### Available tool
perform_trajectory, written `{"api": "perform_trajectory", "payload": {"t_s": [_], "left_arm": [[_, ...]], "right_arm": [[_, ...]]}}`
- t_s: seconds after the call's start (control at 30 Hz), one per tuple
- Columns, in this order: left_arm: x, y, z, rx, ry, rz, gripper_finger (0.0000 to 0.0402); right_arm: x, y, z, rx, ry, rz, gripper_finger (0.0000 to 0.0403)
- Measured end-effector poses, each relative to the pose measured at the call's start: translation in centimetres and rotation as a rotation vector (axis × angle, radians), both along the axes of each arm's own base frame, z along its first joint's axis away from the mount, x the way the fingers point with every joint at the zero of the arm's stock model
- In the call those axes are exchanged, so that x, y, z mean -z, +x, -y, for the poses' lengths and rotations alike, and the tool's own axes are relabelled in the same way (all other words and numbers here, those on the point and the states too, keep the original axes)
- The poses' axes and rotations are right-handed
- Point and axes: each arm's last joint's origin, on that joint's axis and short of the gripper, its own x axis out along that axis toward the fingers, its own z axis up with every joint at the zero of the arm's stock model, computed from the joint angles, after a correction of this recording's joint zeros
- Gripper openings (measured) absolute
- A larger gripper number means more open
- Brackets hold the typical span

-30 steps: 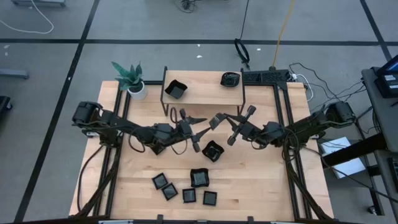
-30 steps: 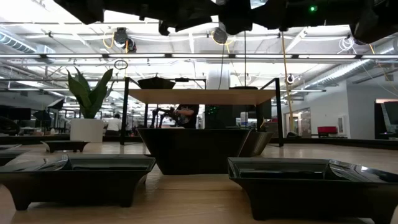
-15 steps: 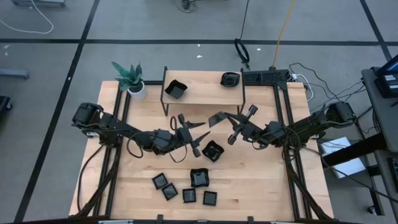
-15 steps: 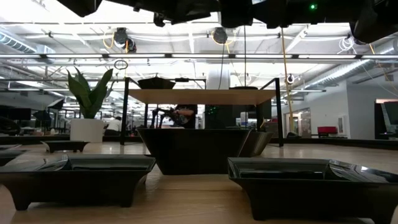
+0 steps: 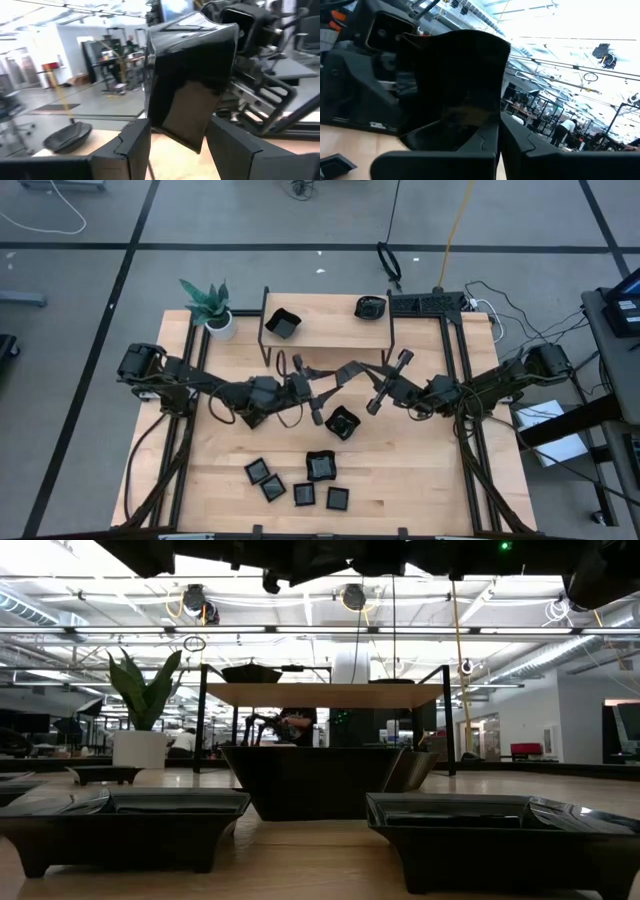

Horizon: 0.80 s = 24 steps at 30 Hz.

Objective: Pick & Place Mini shaped plates
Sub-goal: Stack the black distorted square plate on top of the other black distorted square plate on the shelf

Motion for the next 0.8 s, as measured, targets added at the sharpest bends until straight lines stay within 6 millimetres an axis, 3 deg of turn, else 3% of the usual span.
{"api": "perform_trajectory", "payload": {"t_s": [0.3,0.8], "left_arm": [[0.0,-0.1,0.8,0.004,0.063,-0.020,0.0186],[-0.5,-0.3,-0.3,-0.175,0.056,0.022,0.0177]], "right_arm": [[0.0,0.0,0.2,0.007,0.009,0.002,0.0000],[0.4,0.2,0.2,-0.012,0.062,-0.017,0.0000]]}}
